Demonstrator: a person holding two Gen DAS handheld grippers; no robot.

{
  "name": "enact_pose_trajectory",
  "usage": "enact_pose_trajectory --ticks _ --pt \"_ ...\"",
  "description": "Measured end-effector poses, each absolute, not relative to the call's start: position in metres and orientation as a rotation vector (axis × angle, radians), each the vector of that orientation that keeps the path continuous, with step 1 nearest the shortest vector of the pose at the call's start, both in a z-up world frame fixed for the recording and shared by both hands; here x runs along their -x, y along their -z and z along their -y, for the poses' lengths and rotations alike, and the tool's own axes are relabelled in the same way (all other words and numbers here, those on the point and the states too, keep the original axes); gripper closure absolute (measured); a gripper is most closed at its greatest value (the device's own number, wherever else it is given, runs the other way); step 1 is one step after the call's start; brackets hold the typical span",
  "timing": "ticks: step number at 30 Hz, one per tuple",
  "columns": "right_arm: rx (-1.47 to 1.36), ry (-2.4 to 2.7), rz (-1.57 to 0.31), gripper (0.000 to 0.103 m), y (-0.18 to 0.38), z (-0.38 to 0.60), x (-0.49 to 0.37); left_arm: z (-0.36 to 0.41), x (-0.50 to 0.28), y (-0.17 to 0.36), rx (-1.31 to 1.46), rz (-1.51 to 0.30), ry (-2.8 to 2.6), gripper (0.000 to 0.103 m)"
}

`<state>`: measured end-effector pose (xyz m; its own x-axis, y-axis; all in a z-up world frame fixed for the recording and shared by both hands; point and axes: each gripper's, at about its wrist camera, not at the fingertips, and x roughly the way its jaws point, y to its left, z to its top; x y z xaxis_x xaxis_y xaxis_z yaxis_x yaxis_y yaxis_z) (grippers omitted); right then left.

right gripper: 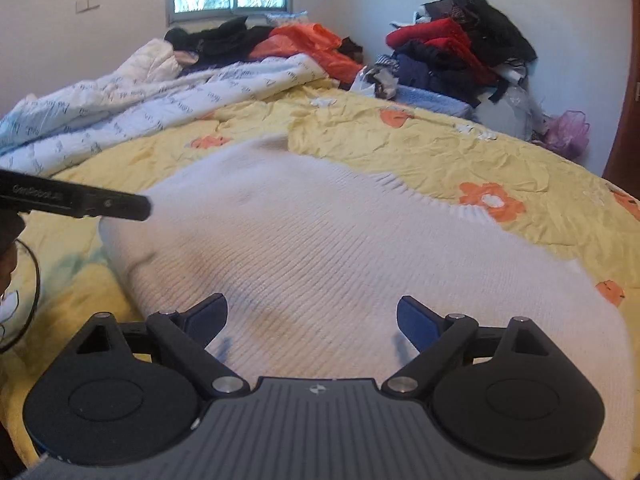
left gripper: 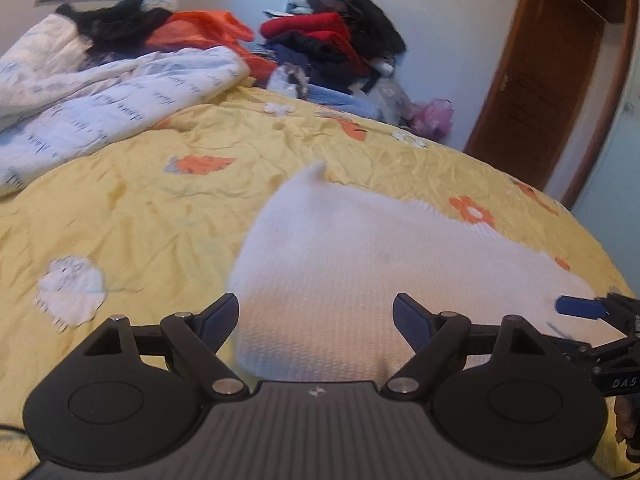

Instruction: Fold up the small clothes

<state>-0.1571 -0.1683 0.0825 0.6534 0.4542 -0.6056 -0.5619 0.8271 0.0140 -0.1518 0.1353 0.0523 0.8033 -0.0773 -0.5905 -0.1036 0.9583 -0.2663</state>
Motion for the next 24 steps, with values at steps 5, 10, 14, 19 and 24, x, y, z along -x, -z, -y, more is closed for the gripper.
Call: enact_pose_trajectory --ticks 5,10,14,19,24 --pt "0.126 -0.454 -0.586 0.007 -0.088 0.212 0.124 -0.176 0.158 -0.029 0.706 -0.736 -0.05 0.018" --pt "0.15 -0.378 -0.579 0.006 -0.072 0.227 0.075 -0.196 0.15 -0.002 1.137 -0.752 -0.039 0.018" --pt "0.049 -0.382 -0.64 0.002 -0.045 0.237 0.058 -0.193 0.14 0.008 1.233 -0.722 -0.07 0.018" --pt "0.03 -0.415 -0.597 0.0 -0.041 0.239 0.067 -0.182 0.126 0.004 1.217 -0.692 -0.141 0.017" --pt "-0.023 -0.435 -0.588 0.0 -0.042 0.246 0.067 -0.166 0.121 -0.002 1.145 -0.62 -0.233 0.017"
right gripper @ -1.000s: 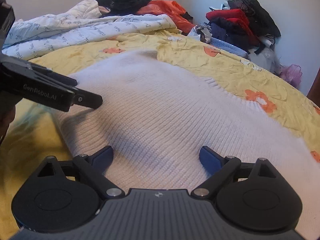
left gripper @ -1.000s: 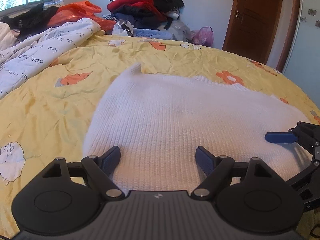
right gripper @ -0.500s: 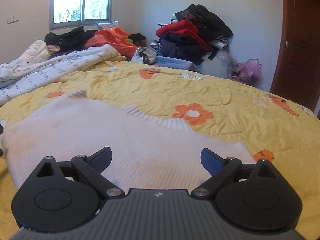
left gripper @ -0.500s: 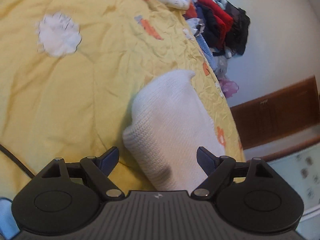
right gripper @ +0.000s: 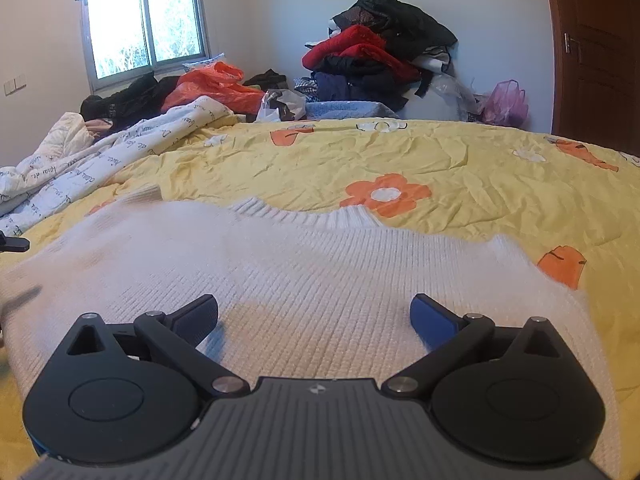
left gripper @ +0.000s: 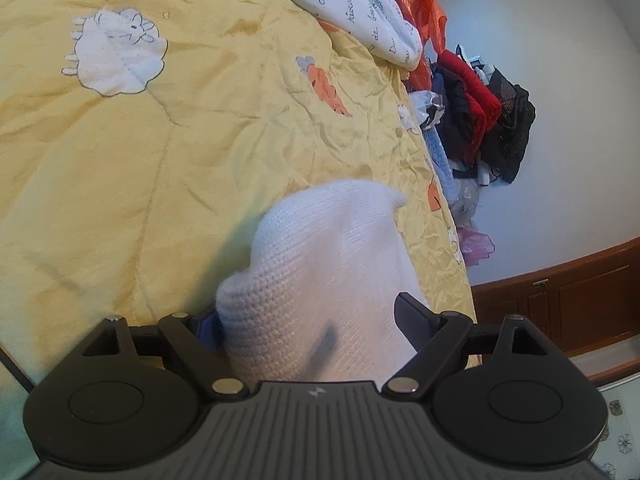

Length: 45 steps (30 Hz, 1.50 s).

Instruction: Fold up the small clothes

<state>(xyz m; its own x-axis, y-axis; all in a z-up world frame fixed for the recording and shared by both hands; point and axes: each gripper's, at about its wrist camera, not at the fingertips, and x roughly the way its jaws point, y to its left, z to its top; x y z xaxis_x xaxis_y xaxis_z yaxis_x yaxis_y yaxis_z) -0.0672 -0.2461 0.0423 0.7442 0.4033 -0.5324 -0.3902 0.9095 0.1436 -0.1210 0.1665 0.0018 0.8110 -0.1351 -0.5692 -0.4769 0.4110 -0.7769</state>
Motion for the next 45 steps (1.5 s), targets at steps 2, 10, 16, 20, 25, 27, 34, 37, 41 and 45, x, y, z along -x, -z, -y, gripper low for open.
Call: enact_pose_trajectory --ticks 2,10,16,20,25,27,34,37,41,45 --pt "-0.034 -0.438 -0.584 0.0 -0.042 0.247 0.068 -0.157 0.118 -0.006 1.083 -0.612 -0.274 0.021" --pt "-0.062 -0.445 -0.577 0.0 -0.042 0.25 0.07 -0.144 0.109 -0.01 0.983 -0.652 -0.365 0.07" --pt "-0.056 -0.441 -0.577 0.0 -0.042 0.25 0.07 -0.137 0.111 -0.018 0.917 -0.65 -0.365 0.073" --pt "-0.044 -0.436 -0.581 0.0 -0.042 0.248 0.071 -0.113 0.11 -0.039 0.703 -0.605 -0.31 0.073" --pt "-0.101 -0.449 -0.688 0.004 -0.064 0.244 0.054 -0.075 0.114 -0.051 0.404 -0.547 -0.252 0.074" --pt "-0.183 -0.537 -0.748 0.005 -0.084 0.233 0.039 -0.06 0.113 -0.053 0.304 -0.536 -0.237 0.074" --pt "-0.457 -0.927 -1.087 0.005 -0.106 0.129 -0.034 -0.021 0.11 -0.045 0.019 -0.526 -0.196 0.074" --pt "-0.364 -0.911 -1.182 0.005 -0.1 0.074 -0.046 -0.026 0.112 -0.044 0.038 -0.531 -0.186 0.074" --pt "-0.188 -0.924 -1.281 0.012 -0.089 0.011 -0.047 -0.023 0.116 -0.042 -0.017 -0.521 -0.17 0.074" --pt "0.176 -0.918 -1.231 0.017 -0.093 -0.044 -0.025 -0.016 0.119 -0.037 -0.082 -0.513 -0.161 0.074"
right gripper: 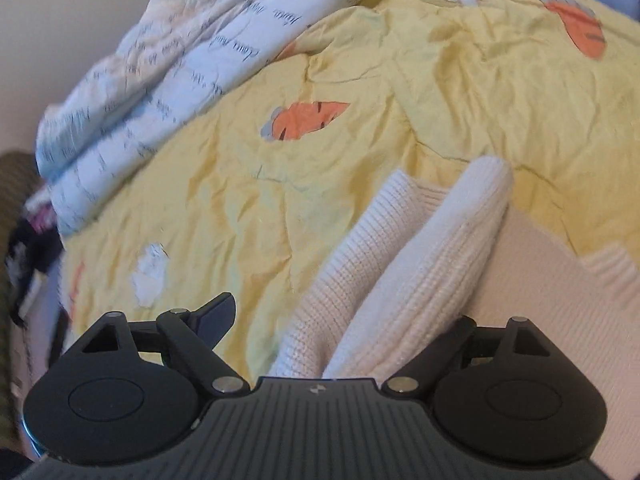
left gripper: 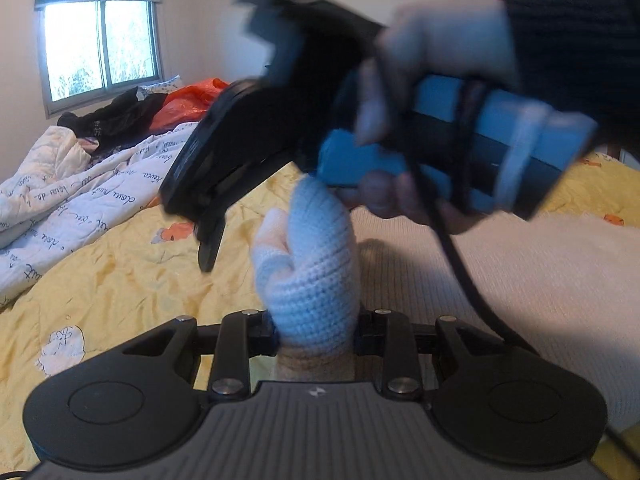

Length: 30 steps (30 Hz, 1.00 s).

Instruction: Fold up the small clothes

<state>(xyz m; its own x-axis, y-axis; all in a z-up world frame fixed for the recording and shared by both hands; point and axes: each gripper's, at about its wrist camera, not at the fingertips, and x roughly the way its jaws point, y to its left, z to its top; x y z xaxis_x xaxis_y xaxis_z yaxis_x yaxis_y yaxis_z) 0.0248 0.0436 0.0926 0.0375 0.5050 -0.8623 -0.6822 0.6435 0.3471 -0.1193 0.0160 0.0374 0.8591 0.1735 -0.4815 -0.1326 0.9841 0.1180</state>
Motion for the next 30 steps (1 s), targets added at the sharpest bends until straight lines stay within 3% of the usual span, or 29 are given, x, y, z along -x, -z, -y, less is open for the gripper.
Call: enact_pose_trajectory --ticks 3,6,8,10,11,14,23,30 --pt "0.42 -0.914 -1.203 0.018 -0.087 -0.07 -0.01 -0.014 0.118 -0.037 -0.1 -0.514 -0.158 0.074" --pt "0.608 -0.929 -1.135 0.027 -0.082 -0.078 0.007 -0.013 0.119 -0.039 -0.107 -0.517 -0.157 0.074" --pt "0.695 -0.94 -1.073 0.045 -0.083 -0.073 0.014 -0.013 0.122 -0.042 -0.105 -0.506 -0.147 0.074" --pt "0.642 -0.954 -1.059 0.056 -0.09 -0.059 0.01 -0.011 0.125 -0.049 -0.106 -0.487 -0.137 0.074" --pt "0.58 -0.962 -1.064 0.07 -0.096 -0.048 0.004 -0.008 0.127 -0.054 -0.105 -0.475 -0.126 0.074" --pt "0.381 -0.99 -1.098 0.077 -0.113 -0.01 -0.017 0.009 0.133 -0.071 -0.13 -0.426 -0.084 0.074" --pt "0.023 -0.974 -0.955 0.078 -0.179 0.171 -0.019 0.116 0.151 -0.106 -0.237 -0.286 0.193 0.074" --pt "-0.212 -0.727 -0.958 0.078 -0.132 0.35 0.013 0.225 0.171 -0.068 -0.366 -0.348 0.471 0.074"
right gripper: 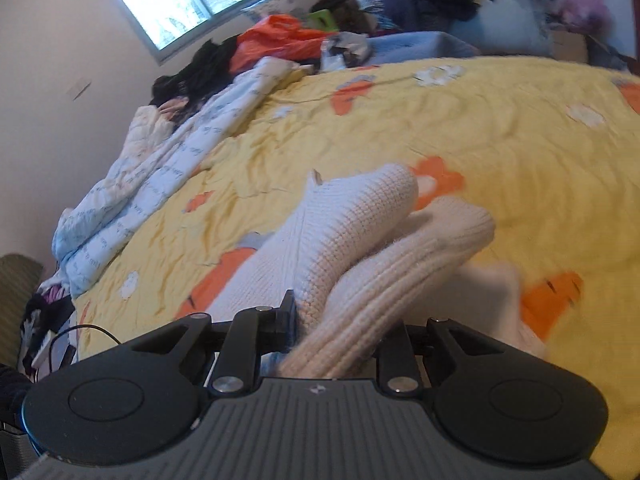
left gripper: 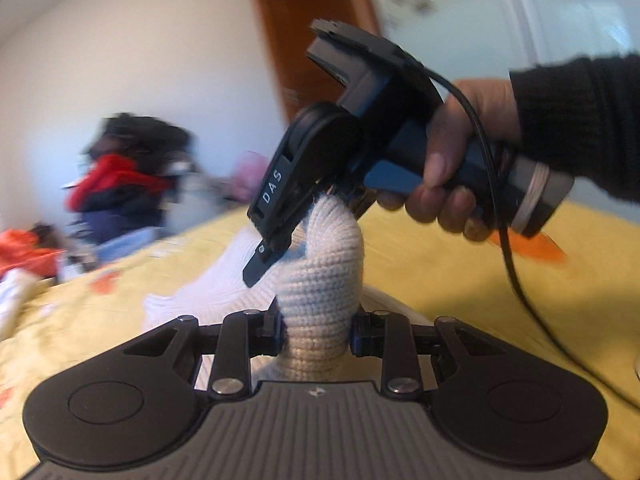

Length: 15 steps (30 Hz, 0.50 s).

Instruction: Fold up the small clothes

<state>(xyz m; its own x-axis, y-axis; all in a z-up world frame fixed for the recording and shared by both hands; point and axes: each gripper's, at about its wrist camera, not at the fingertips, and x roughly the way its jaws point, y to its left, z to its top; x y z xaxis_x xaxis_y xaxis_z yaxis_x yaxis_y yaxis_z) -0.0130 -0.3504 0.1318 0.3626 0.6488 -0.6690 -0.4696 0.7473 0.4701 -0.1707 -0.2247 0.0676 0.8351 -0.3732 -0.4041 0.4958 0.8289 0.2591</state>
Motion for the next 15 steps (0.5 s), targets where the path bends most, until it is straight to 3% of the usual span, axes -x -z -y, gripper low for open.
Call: enact_pose_trajectory --ticks 3,4,6,9,15 --pt "-0.319 -0.637 -0.986 0.075 -0.088 0.392 0.03 0.255 0.178 -0.037 -0.476 -0.388 0.499 0.074" --pt "-0.372 -0.605 -0.982 0.06 -0.074 0.404 0.037 0.258 0.178 -0.031 -0.498 -0.388 0.495 0.074" --pt "-0.49 -0.594 -0.947 0.057 -0.063 0.424 0.046 0.26 0.181 -0.027 -0.522 -0.364 0.494 0.073" --pt "-0.565 -0.53 -0.849 0.044 -0.074 0.451 0.055 0.255 0.185 -0.032 -0.543 -0.353 0.535 0.069" --pt "-0.607 -0.525 -0.713 0.041 -0.099 0.468 0.044 0.23 0.19 -0.034 -0.598 -0.276 0.526 0.065"
